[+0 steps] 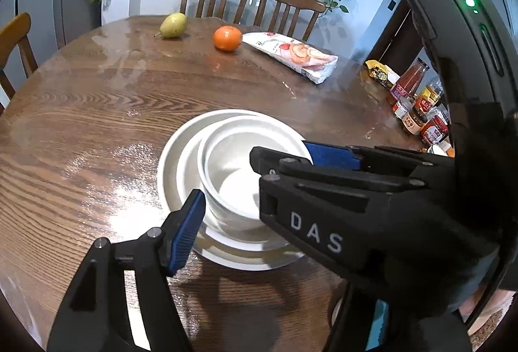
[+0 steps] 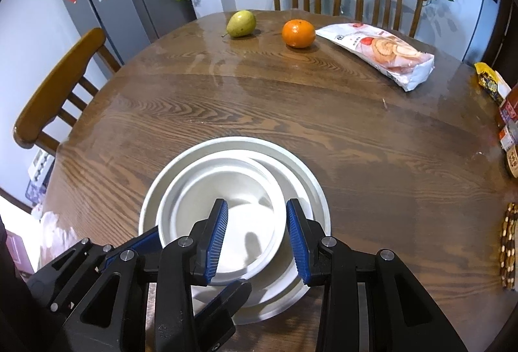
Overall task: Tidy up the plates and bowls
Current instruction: 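Lower the small white bowl into the nested bowls and open the right tool, then withdraw the right tool and bring both tools to the bowl stack's rim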
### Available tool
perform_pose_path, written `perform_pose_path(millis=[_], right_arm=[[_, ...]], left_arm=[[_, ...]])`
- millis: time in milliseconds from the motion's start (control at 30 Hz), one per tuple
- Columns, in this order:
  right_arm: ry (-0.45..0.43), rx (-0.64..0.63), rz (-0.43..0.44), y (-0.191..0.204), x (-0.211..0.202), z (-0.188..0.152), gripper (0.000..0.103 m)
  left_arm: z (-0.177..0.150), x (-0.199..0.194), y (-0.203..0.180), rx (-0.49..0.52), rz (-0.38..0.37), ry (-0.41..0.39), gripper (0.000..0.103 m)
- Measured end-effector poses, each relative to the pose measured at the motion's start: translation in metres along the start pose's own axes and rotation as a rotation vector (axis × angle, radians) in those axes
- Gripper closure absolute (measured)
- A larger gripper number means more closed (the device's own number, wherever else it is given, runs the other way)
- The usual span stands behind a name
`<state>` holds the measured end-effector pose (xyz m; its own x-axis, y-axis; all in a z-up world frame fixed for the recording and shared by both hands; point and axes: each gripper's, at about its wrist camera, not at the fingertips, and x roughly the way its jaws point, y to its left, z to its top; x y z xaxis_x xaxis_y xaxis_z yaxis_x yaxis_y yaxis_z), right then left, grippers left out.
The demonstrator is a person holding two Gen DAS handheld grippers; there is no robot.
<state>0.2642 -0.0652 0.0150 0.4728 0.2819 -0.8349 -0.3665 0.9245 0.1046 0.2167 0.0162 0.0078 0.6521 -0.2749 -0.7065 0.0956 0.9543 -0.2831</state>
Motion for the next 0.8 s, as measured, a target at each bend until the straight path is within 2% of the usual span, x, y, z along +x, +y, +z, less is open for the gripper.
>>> perform_pose_path(millis=[133, 267, 400, 467, 800], right_arm=[[-0.021, 0.001, -0.017, 0.000, -0.007, -0.001, 0.047], [-0.056, 0.005, -0.050, -0.001, -0.014, -0.001, 0.035], [-0.090, 0.000, -0.088, -0.002, -0.020, 0.000, 0.031], [-0.105, 0.000, -0.094, -0.003, -0.023, 0.001, 0.028], [-0.172, 0.026, -0.123, -0.014, -0.046, 0.008, 0.027]], left_arm=[[0.000, -0.006, 0.001, 0.010, 0.000, -0.017, 0.035], [0.003, -0.014, 0.004, 0.004, 0.011, -0.053, 0.026], [0.008, -0.015, 0.012, -0.031, -0.026, -0.039, 0.024], [0.009, -0.015, 0.012, -0.027, -0.011, -0.046, 0.023], [0.030, -0.019, 0.019, -0.037, 0.025, -0.053, 0.021]])
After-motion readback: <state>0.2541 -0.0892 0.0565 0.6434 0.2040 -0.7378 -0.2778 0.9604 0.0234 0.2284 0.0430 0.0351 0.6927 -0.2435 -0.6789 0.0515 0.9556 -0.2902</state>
